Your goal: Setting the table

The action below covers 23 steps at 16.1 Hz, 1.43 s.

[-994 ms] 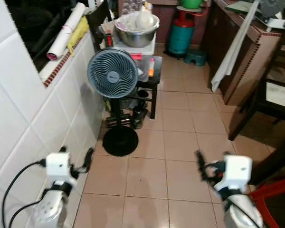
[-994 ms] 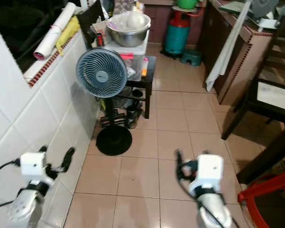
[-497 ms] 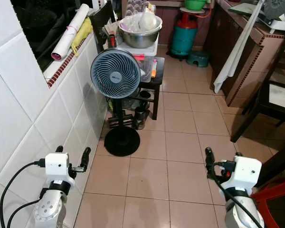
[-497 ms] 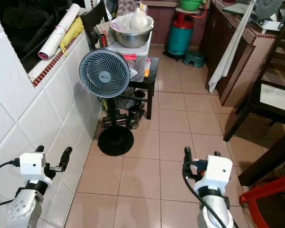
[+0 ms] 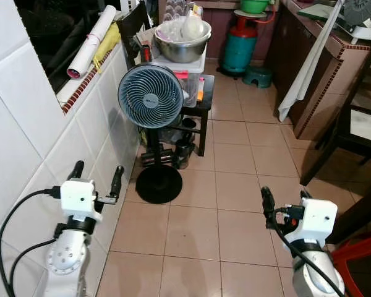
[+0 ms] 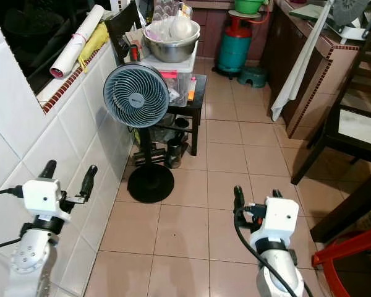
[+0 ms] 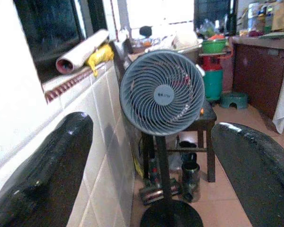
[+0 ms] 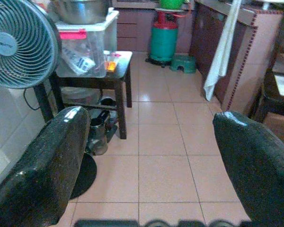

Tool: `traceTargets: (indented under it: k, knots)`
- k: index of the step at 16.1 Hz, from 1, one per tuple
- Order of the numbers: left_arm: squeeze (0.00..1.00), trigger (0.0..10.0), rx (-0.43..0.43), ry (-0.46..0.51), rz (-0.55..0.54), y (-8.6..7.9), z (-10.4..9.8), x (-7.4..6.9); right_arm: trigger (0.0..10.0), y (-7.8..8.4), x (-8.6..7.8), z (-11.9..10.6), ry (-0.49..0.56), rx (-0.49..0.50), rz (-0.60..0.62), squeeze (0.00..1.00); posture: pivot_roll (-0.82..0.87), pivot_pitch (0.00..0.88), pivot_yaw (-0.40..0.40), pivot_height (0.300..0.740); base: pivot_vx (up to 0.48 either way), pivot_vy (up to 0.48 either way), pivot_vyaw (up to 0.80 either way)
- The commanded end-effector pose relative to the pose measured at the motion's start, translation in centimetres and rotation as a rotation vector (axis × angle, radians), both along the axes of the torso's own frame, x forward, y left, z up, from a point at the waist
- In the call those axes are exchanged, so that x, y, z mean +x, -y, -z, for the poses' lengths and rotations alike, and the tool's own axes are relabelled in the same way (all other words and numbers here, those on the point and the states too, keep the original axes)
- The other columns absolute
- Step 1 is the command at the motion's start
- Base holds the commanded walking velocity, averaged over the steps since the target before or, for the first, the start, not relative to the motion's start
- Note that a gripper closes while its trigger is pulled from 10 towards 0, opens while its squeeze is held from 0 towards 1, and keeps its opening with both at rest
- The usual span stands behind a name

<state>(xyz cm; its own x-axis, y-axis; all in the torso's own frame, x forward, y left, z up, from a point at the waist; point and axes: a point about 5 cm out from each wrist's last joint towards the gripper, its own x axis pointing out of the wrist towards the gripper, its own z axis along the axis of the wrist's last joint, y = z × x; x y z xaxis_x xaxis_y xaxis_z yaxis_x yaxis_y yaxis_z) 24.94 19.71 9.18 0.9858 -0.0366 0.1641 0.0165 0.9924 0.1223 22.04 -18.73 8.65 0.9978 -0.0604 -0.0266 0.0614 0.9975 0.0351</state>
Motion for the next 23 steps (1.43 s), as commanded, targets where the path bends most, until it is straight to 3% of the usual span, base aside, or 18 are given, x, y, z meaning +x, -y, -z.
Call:
traceTargets:
  k: [1,3,5,9,11,14,17,23]
  knots:
    - [0.0,10.0,0.0,-0.032,-0.003,0.2,0.4,-0.2,10.0,0.3,0.0,0.2,-0.011,-0.001,0.007,0.0,0.0,0.0,-0.022,0.74,0.0,0.0,0.0]
    - [0.0,10.0,0.003,-0.115,-0.03,-0.6,2.2,-2.1,10.0,0.4,-0.5,0.8,-0.033,-0.008,0.005,0.0,0.0,0.0,-0.02,0.74,0.0,0.0,0.0]
    - [0.0,10.0,0.019,-0.136,-0.061,-1.8,2.3,-3.6,10.0,0.7,-1.5,1.0,-0.05,-0.006,0.01,0.0,0.01,0.0,-0.022,0.74,0.0,0.0,0.0]
    - [0.0,10.0,0.011,-0.187,-0.129,-2.5,2.8,-5.5,10.0,1.5,-3.3,2.1,-0.099,-0.025,0.007,0.0,0.01,0.0,-0.026,0.74,0.0,0.0,0.0]
    - [0.0,10.0,0.023,-0.174,-0.091,-1.8,2.5,-5.0,10.0,1.0,-2.4,1.8,-0.085,-0.03,-0.029,0.0,0.02,0.0,-0.031,0.74,0.0,0.0,0.0]
    - [0.0,10.0,0.022,-0.151,-0.062,-0.9,1.6,-2.8,10.0,0.1,-0.7,1.1,-0.054,-0.019,-0.07,0.0,0.01,0.0,-0.026,0.74,0.0,0.0,0.0]
    - [0.0,10.0,-0.015,-0.145,-0.024,0.0,1.7,-1.1,10.0,-0.4,-0.2,1.0,-0.046,-0.009,-0.084,0.0,0.01,0.0,-0.02,0.74,0.0,0.0,0.0]
    - [0.0,10.0,-0.04,-0.176,0.05,0.2,2.5,-0.8,10.0,-0.8,-0.1,1.1,-0.043,0.001,-0.076,0.0,-0.01,0.0,-0.013,0.74,0.0,0.0,-0.73]
